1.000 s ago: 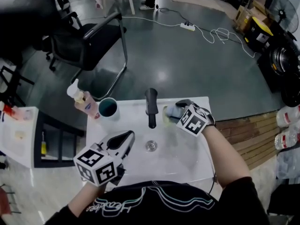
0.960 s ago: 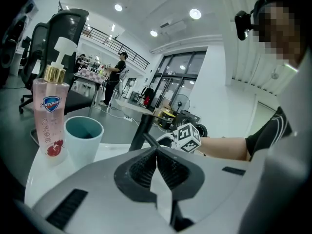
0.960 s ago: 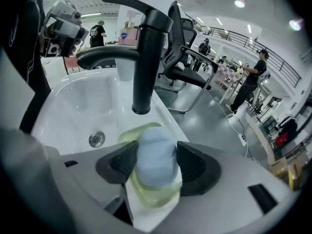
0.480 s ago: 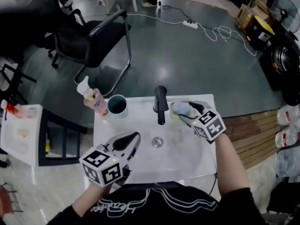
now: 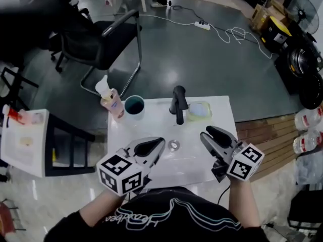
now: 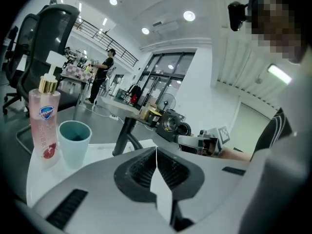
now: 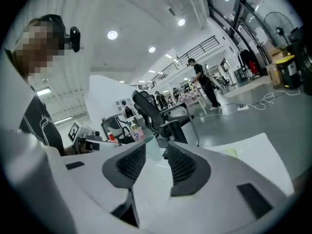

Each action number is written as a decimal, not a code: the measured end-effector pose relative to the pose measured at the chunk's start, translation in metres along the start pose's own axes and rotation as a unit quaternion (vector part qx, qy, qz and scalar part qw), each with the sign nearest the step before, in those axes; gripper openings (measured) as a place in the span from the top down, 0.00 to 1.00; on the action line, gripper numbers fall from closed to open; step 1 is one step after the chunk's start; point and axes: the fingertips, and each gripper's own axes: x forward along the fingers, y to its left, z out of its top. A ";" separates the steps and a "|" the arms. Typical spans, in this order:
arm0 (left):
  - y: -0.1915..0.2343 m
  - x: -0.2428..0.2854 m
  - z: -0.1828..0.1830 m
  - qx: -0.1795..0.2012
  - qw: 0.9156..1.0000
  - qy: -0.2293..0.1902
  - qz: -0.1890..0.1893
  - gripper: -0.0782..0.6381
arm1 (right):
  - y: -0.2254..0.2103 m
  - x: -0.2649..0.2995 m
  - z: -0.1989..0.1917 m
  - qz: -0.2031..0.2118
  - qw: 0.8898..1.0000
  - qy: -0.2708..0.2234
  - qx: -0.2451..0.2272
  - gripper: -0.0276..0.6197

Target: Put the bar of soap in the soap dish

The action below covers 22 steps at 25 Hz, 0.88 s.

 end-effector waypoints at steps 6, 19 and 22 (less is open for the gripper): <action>-0.025 -0.016 0.002 0.037 0.998 0.000 -0.044 0.86 | 0.072 -0.031 0.018 0.011 0.997 -0.072 0.003 0.89; -0.060 -0.039 -0.011 0.102 0.987 0.001 -0.127 0.86 | 0.113 -0.048 -0.013 -0.011 0.995 -0.090 -0.041 0.92; -0.064 -0.040 -0.014 0.100 0.986 0.006 -0.134 0.86 | 0.115 -0.045 -0.019 -0.010 0.996 -0.086 -0.036 0.92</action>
